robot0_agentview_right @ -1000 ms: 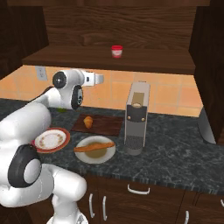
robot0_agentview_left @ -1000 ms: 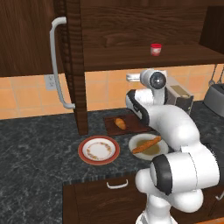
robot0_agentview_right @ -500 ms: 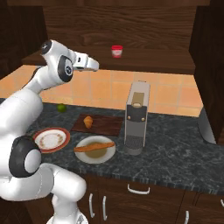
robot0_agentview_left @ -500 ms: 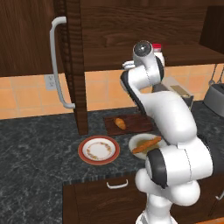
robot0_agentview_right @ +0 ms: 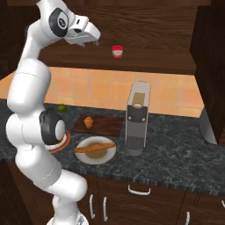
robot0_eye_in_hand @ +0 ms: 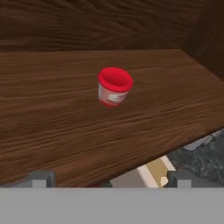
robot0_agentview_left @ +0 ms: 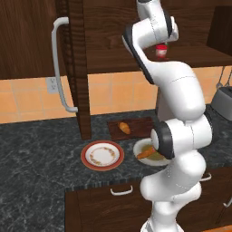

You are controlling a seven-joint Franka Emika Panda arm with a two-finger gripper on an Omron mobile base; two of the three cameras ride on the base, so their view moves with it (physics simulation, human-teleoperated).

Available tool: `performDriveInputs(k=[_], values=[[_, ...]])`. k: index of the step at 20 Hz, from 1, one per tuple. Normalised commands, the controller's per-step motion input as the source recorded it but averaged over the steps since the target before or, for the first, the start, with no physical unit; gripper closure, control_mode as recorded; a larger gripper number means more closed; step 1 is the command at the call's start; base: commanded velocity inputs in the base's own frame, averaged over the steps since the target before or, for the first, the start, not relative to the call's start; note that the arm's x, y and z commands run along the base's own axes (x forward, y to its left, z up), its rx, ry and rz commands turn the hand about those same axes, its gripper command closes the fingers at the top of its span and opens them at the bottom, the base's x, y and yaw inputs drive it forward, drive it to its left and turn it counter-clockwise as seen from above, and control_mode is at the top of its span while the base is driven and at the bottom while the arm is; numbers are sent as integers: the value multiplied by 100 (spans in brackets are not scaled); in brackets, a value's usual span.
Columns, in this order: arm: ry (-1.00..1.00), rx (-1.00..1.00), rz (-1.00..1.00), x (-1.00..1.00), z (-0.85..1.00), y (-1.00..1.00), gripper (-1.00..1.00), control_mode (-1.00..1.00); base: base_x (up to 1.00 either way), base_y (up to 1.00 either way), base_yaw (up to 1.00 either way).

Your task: From the different types of pastries on the counter, select a croissant and place it on the cutting board. Then retrieve a jar of jam from the cabinet and place it alongside the croissant on the cutting board.

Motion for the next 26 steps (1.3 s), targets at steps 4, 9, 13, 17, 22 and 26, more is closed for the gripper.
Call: performDriveInputs(k=[4, 9, 13, 17, 22, 26], values=[[1, 0, -8, 40, -68, -32, -100, -100, 0, 0, 0], [-3, 0, -6, 15, -26, -16, -100, -100, 0, 0, 0], [-24, 0, -2, -16, -9, -13, -100, -100, 0, 0, 0], [-43, 0, 0, -30, -41, -7, -100, -100, 0, 0, 0], [-46, -2, 2, -15, -31, -9, -100, -100, 0, 0, 0], [-21, -2, 0, 0, -4, -4, -100, -100, 0, 0, 0]])
